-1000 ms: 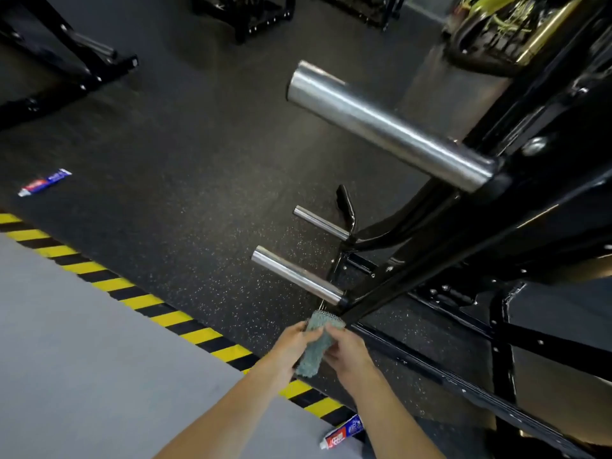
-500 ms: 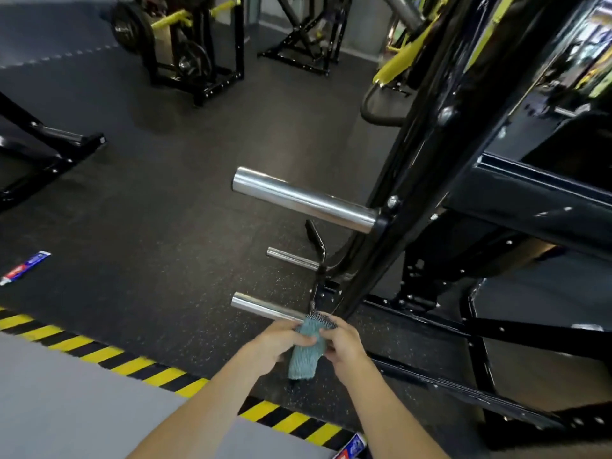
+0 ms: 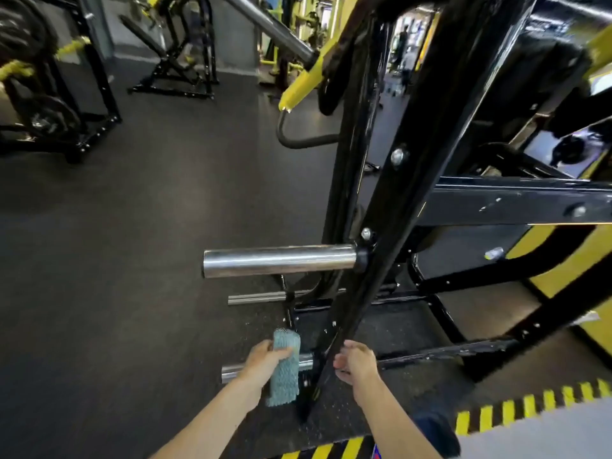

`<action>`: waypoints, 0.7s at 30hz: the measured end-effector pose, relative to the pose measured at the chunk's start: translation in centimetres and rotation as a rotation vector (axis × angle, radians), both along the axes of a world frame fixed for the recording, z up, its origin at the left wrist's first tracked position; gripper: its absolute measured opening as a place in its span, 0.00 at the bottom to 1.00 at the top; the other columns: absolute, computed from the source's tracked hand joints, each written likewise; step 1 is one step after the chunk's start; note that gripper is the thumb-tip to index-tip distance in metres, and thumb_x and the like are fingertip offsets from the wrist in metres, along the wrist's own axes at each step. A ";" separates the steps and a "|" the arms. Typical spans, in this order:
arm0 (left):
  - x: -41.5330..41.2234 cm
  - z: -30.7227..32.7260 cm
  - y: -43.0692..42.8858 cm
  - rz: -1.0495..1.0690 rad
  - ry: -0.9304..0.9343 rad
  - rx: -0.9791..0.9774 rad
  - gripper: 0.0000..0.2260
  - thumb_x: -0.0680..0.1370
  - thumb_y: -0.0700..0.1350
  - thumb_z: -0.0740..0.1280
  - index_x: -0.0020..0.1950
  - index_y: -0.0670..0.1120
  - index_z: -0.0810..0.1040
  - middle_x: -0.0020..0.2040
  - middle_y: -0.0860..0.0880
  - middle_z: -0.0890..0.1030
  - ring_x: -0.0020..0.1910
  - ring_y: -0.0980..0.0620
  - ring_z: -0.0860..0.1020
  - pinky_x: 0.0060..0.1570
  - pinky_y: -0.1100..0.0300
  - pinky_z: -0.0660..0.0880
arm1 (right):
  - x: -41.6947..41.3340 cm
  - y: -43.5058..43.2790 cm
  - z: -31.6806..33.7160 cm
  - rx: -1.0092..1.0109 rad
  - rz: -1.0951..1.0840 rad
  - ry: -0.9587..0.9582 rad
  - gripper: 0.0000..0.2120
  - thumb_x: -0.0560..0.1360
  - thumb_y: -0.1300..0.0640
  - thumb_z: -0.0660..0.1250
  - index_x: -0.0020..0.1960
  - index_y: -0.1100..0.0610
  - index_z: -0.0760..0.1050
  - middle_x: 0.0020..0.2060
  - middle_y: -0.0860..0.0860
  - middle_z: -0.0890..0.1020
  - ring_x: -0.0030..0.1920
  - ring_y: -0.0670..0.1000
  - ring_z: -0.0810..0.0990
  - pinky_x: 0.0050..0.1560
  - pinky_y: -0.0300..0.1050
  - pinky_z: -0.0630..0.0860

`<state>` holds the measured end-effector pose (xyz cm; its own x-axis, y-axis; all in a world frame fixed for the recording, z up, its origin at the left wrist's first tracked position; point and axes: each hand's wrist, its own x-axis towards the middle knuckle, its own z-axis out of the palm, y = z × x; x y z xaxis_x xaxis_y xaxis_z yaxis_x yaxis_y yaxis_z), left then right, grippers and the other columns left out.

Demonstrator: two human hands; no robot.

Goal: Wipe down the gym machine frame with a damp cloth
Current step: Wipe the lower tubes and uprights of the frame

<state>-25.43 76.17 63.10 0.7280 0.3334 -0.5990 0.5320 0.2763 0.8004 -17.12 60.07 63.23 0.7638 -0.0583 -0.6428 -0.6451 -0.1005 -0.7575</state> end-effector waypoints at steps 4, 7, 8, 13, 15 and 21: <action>2.6 0.7 -0.5 -0.086 -0.014 -0.047 0.08 0.77 0.40 0.68 0.55 0.45 0.75 0.50 0.46 0.81 0.50 0.48 0.79 0.53 0.54 0.74 | -1.9 0.9 0.4 -0.007 -0.010 0.028 0.13 0.79 0.67 0.57 0.61 0.58 0.70 0.36 0.55 0.77 0.34 0.52 0.75 0.35 0.43 0.72; 4.1 0.9 -2.1 -0.155 -0.032 -0.069 0.11 0.76 0.40 0.69 0.58 0.44 0.75 0.54 0.44 0.81 0.54 0.45 0.79 0.59 0.47 0.75 | -1.2 -0.3 1.1 -0.059 -0.041 -0.032 0.18 0.78 0.67 0.58 0.67 0.57 0.67 0.38 0.54 0.77 0.35 0.52 0.76 0.37 0.44 0.73; 4.5 0.7 -2.5 -0.163 -0.033 -0.045 0.12 0.76 0.40 0.69 0.59 0.44 0.75 0.55 0.43 0.80 0.54 0.45 0.79 0.59 0.45 0.75 | -0.7 -0.8 1.4 -0.090 -0.034 -0.052 0.20 0.79 0.66 0.58 0.69 0.57 0.65 0.40 0.54 0.77 0.36 0.52 0.76 0.39 0.46 0.74; 7.3 0.7 -3.9 -0.065 -0.160 0.158 0.11 0.77 0.41 0.68 0.59 0.43 0.75 0.56 0.45 0.79 0.54 0.46 0.78 0.57 0.52 0.75 | 1.5 -1.5 1.8 -0.184 0.030 -0.212 0.28 0.78 0.68 0.59 0.75 0.53 0.58 0.59 0.54 0.72 0.48 0.51 0.74 0.49 0.47 0.73; 9.4 1.7 -4.6 -0.034 -0.315 0.218 0.11 0.78 0.42 0.65 0.60 0.45 0.75 0.56 0.46 0.78 0.55 0.48 0.77 0.57 0.54 0.73 | 2.8 -0.8 1.0 -0.190 0.072 -0.304 0.30 0.77 0.71 0.59 0.74 0.53 0.57 0.59 0.52 0.70 0.55 0.52 0.72 0.52 0.45 0.72; 13.3 2.7 -7.4 -0.023 -0.669 0.427 0.14 0.80 0.38 0.62 0.66 0.38 0.73 0.55 0.48 0.68 0.56 0.52 0.71 0.64 0.60 0.67 | 4.9 1.0 -1.4 -0.140 0.041 -0.514 0.34 0.76 0.76 0.60 0.76 0.61 0.51 0.62 0.54 0.71 0.60 0.50 0.71 0.48 0.30 0.73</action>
<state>-12.17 68.80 65.82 0.8979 0.4159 0.1441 -0.0970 -0.1324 0.9864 -12.20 61.09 61.88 0.9815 -0.0805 -0.1737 -0.1883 -0.2408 -0.9522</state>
